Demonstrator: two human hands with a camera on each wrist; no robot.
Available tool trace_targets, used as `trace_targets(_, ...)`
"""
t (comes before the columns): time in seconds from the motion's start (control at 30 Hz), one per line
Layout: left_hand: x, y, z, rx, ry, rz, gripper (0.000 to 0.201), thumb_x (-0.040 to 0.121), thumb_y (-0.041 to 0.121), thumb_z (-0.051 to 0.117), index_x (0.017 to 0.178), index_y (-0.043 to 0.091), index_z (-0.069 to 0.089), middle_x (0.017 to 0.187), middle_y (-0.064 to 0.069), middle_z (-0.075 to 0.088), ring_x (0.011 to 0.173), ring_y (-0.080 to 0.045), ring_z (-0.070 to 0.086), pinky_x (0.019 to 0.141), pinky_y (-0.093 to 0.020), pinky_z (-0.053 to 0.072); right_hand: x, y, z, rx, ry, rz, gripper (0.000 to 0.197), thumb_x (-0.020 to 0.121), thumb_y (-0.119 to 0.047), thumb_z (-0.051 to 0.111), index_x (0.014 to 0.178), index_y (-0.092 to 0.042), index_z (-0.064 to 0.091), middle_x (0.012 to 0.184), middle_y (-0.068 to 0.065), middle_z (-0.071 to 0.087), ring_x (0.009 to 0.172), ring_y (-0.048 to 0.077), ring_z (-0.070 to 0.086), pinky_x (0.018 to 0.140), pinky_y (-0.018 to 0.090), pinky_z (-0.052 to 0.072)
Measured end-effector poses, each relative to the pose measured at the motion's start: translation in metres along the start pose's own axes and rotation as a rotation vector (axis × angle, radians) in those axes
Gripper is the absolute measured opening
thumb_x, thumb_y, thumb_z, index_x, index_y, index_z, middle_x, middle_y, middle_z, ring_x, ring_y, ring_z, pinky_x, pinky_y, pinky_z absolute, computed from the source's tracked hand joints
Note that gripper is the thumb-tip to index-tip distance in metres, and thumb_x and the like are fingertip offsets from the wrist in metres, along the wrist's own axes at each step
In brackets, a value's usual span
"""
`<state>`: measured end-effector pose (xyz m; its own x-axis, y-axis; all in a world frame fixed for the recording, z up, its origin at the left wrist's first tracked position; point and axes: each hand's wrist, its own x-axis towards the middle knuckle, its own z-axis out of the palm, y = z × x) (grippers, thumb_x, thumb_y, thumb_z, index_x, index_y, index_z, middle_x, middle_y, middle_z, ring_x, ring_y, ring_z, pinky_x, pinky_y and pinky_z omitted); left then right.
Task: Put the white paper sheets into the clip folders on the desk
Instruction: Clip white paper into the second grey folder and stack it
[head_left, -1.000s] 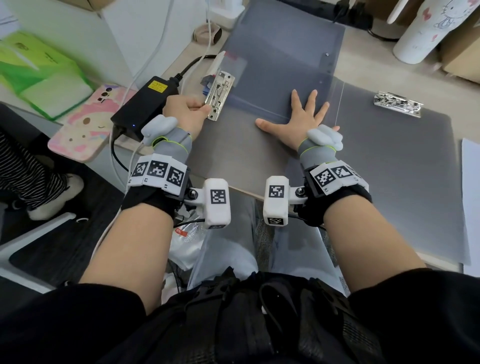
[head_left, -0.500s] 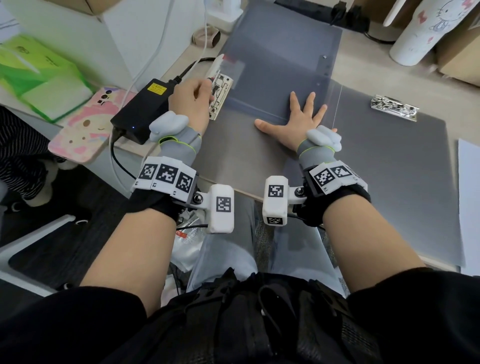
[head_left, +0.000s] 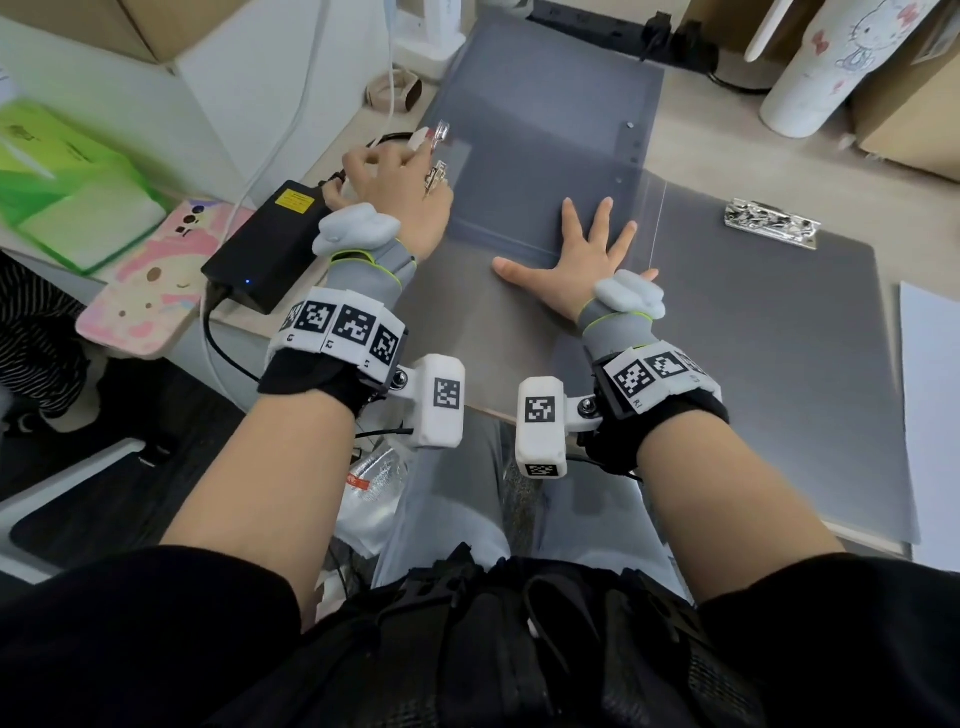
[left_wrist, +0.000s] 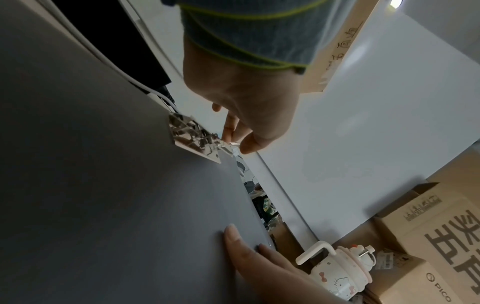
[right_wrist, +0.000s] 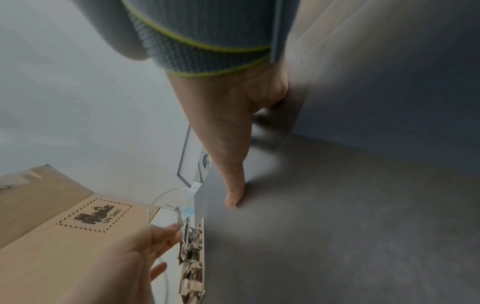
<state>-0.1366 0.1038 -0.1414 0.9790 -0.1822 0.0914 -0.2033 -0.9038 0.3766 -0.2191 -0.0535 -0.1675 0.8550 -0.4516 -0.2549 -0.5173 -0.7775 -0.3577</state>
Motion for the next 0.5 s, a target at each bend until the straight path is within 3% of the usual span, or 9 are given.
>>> trace_targets(0.07, 0.004, 0.002, 0.002, 0.047, -0.042, -0.013, 0.044, 0.092, 0.031, 0.033, 0.134, 0.039, 0.039, 0.138, 0.006, 0.041, 0.133, -0.026, 0.027, 0.109, -0.047, 0.022, 0.000, 0.000, 0.000, -0.005, 0.001, -0.002, 0.111, 0.062, -0.085, 0.050, 0.149, -0.039, -0.001, 0.158, -0.007, -0.020, 0.145, 0.030, -0.019, 0.107, 0.072, -0.002)
trace_targets(0.17, 0.006, 0.004, 0.004, 0.106, -0.044, -0.024, 0.038, 0.087, 0.034, 0.038, 0.122, 0.025, 0.049, 0.135, -0.003, 0.039, 0.130, -0.029, 0.029, 0.106, -0.047, 0.023, 0.000, 0.000, 0.001, -0.011, -0.003, 0.000, 0.110, 0.063, -0.085, 0.050, 0.149, -0.039, -0.001, 0.158, -0.006, -0.020, 0.145, 0.030, -0.019, 0.107, 0.072, -0.002)
trace_targets(0.3, 0.005, 0.009, 0.004, 0.122, -0.026, -0.025, 0.036, 0.084, 0.036, 0.042, 0.114, 0.020, 0.053, 0.132, -0.004, 0.039, 0.128, -0.029, 0.030, 0.107, -0.046, 0.024, 0.000, -0.001, 0.000, -0.002, -0.008, 0.006, 0.110, 0.064, -0.084, 0.050, 0.149, -0.038, -0.001, 0.158, -0.006, -0.021, 0.145, 0.030, -0.019, 0.107, 0.072, -0.001)
trace_targets(0.4, 0.006, 0.021, 0.004, 0.145, -0.011, 0.005, 0.048, 0.083, 0.038, 0.044, 0.126, 0.017, 0.046, 0.138, -0.006, 0.034, 0.134, -0.029, 0.025, 0.110, -0.050, 0.021, 0.004, 0.002, -0.002, 0.033, -0.027, 0.006, 0.108, 0.065, -0.082, 0.052, 0.149, -0.038, 0.000, 0.158, -0.006, -0.020, 0.145, 0.031, -0.019, 0.109, 0.070, 0.001)
trace_targets(0.5, 0.011, 0.043, 0.007, 0.121, -0.065, 0.099, 0.063, 0.085, 0.039, 0.046, 0.140, 0.015, 0.031, 0.149, -0.005, 0.024, 0.143, -0.030, 0.010, 0.114, -0.051, 0.015, 0.010, 0.009, -0.012, 0.118, -0.025, -0.006, 0.098, 0.070, -0.068, 0.060, 0.149, -0.035, 0.012, 0.160, -0.003, -0.007, 0.146, 0.033, -0.010, 0.115, 0.058, 0.011)
